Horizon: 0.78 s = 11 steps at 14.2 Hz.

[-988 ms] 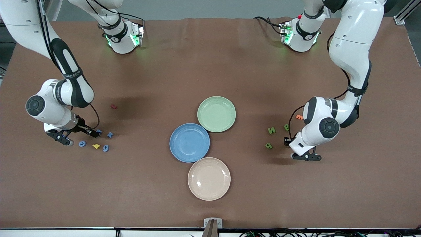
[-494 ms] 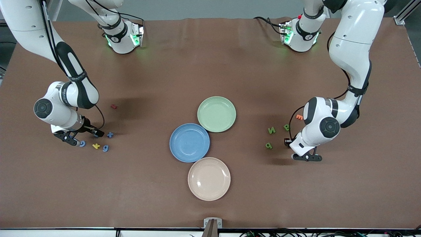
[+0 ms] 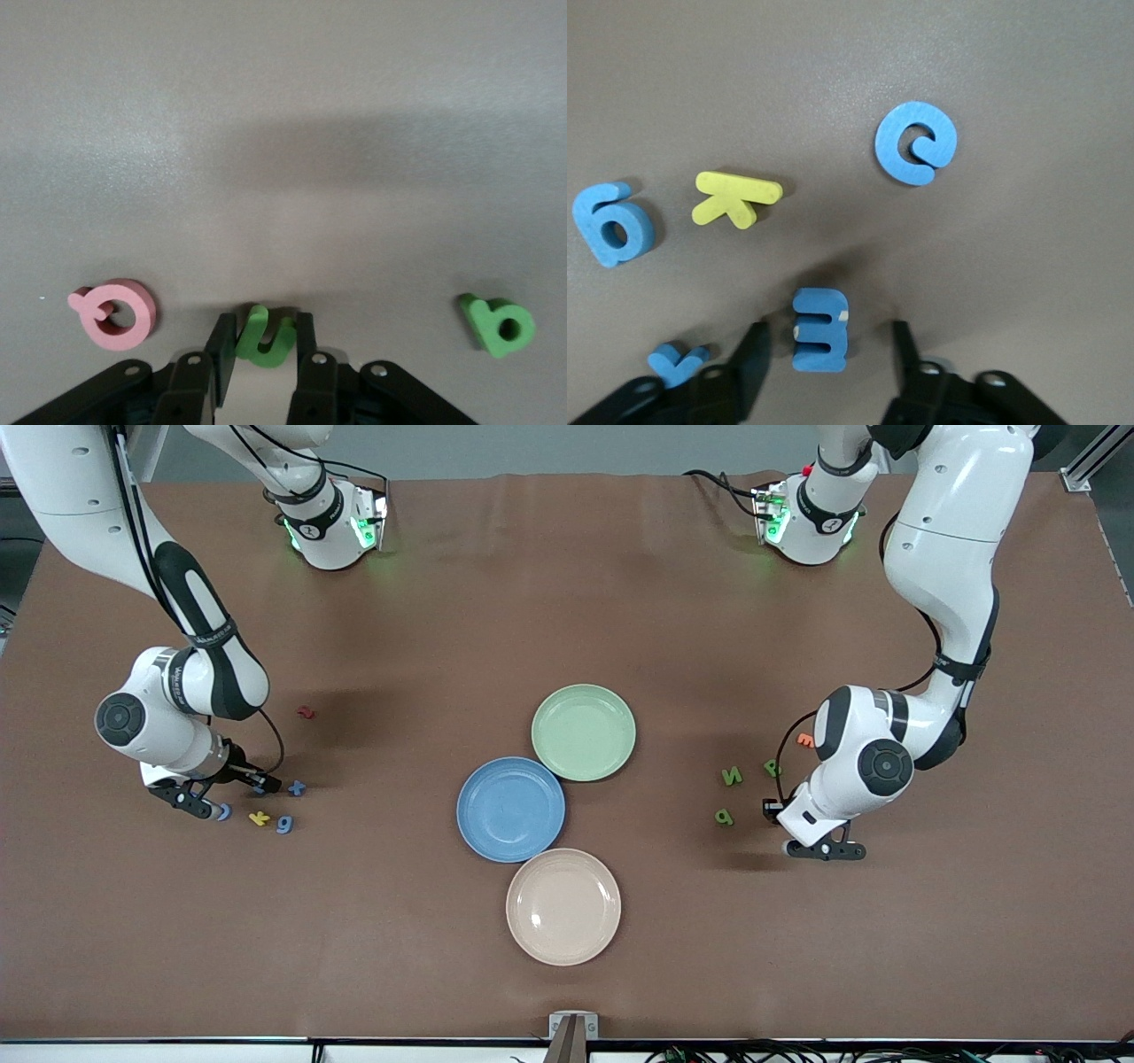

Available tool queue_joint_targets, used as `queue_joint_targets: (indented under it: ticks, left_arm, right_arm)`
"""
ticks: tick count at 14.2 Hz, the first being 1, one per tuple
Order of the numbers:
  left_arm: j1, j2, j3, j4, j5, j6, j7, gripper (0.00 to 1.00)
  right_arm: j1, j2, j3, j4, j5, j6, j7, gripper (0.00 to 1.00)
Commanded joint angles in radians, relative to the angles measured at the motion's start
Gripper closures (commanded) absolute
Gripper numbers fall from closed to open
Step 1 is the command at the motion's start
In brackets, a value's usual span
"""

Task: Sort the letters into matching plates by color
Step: 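Grasp green u with the left gripper while the right gripper grasps blue E, then carry green u to the green plate while the right gripper lifts blue E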

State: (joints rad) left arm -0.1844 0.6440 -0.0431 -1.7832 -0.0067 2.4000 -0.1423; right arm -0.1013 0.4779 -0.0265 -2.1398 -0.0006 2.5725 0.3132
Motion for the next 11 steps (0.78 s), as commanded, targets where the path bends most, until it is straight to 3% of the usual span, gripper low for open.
queue_joint_targets:
  ticks: [1,3,7,11]
  left_arm:
    - [-0.021,-0.09,-0.001,-0.005,-0.007,-0.122,-0.034,0.82]
    - [-0.039,-0.125,-0.018,-0.005,-0.012,-0.163,-0.103,0.82]
    - [-0.078,-0.147,-0.124,-0.005,-0.004,-0.194,-0.36,0.82]
    - [-0.225,-0.136,-0.129,0.01,-0.001,-0.196,-0.572,0.82]
  right_arm:
    - [0.002,0.011,-0.001,0.015,-0.007,0.005,-0.006,0.41]
    - [0.002,0.019,-0.001,0.023,-0.007,0.006,-0.006,0.43]
    - [0.002,0.021,-0.001,0.024,-0.007,0.006,-0.006,0.55]
    - [0.002,0.021,0.0,0.029,-0.007,0.0,-0.006,0.86]
